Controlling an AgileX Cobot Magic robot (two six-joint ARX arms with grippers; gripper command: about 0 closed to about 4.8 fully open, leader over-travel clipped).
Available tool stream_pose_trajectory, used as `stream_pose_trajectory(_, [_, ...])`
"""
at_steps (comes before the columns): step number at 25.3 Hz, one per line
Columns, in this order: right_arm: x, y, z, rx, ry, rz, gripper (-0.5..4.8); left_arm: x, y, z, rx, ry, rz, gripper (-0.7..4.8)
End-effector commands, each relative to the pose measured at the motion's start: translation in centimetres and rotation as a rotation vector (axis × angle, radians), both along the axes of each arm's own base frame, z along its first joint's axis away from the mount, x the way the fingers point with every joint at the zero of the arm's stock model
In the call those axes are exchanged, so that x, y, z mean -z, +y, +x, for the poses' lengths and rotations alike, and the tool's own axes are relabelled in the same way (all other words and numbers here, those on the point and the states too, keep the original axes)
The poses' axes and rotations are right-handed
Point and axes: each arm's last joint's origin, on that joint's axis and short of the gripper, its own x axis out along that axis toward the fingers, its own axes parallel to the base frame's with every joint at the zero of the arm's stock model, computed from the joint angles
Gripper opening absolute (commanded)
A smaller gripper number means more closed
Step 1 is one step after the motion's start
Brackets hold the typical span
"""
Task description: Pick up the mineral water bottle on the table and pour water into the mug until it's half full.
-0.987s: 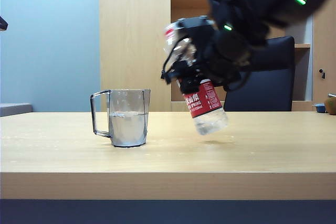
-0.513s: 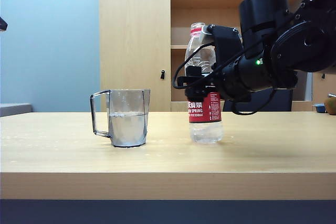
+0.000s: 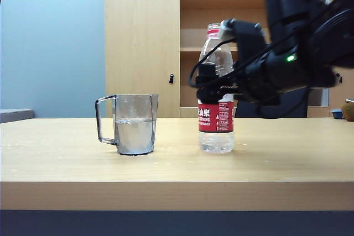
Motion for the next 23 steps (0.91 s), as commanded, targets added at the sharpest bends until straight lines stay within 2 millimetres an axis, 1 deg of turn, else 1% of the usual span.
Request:
stream_pose_trajectory(1, [-0.6,-1.0,-1.8,0.006,-0.003,0.0,4.79,-1.1,0.1,-1.4,-0.003,-0.094,-0.01,-0.04])
stream_pose_trajectory(3, [-0.8,-1.6,-2.7,0.023,-0.007,0.0,4.79,-1.6,0.1,-2.4,-0.01,-0.148,-0.016,-0.05])
stream_pose_trajectory(7, [-1.0,-2.5,-4.5,0.021,0.003,-0.002,4.79,-2.0,0.5,-4.5,-0.099,-0.216,-0.037,-0.04])
stream_pose_trajectory(9, [-1.2,-2.7,-5.3,0.015,0.007,-0.003,4.79,-2.0,0.7,-5.4,-0.168,-0.23,-0.04,-0.04])
stream_pose_trajectory(11, [-2.0,-2.9,-7.1,-0.011,0.01,0.007,4.79,-1.4,1.1,-7.0,-0.293,-0.276,-0.052,-0.05])
stream_pose_trajectory(12, [-2.3,-3.1,-7.7,-0.013,0.012,0.02,4.46,-1.2,1.2,-7.3,-0.323,-0.294,-0.057,-0.04])
stream_pose_trajectory(13, [-2.9,-3.5,-8.5,-0.017,0.021,0.049,2.8,-0.7,1.3,-7.7,-0.368,-0.319,-0.067,-0.04])
stream_pose_trajectory(14, [-3.1,-3.6,-8.9,-0.019,0.027,0.063,2.18,-0.5,1.4,-7.5,-0.385,-0.308,-0.068,-0.04])
stream_pose_trajectory(15, [-3.3,-3.7,-9.2,-0.018,0.035,0.077,1.68,-0.3,1.4,-7.4,-0.395,-0.297,-0.066,-0.04])
stream_pose_trajectory(16, [-3.7,-4.0,-9.6,-0.014,0.037,0.093,1.32,-0.1,1.4,-7.3,-0.394,-0.29,-0.064,-0.04])
stream_pose_trajectory(17, [-4.0,-4.1,-9.9,-0.017,0.037,0.093,1.14,0.0,1.4,-7.2,-0.396,-0.289,-0.064,-0.04])
stream_pose_trajectory(18, [-4.3,-4.2,-10.1,-0.028,0.036,0.096,0.83,0.1,1.4,-7.1,-0.401,-0.287,-0.064,-0.04])
stream_pose_trajectory(19, [-4.7,-4.4,-10.4,-0.037,0.031,0.101,0.3,0.4,1.4,-7.0,-0.398,-0.28,-0.062,-0.04])
stream_pose_trajectory(20, [-5.1,-4.6,-10.7,-0.046,0.027,0.104,-0.1,0.7,1.4,-6.8,-0.399,-0.27,-0.06,-0.04])
stream_pose_trajectory(23, [-6.2,-5.0,-11.8,-0.08,0.006,0.122,-0.08,2.3,1.4,-6.1,-0.394,-0.218,-0.07,-0.04])
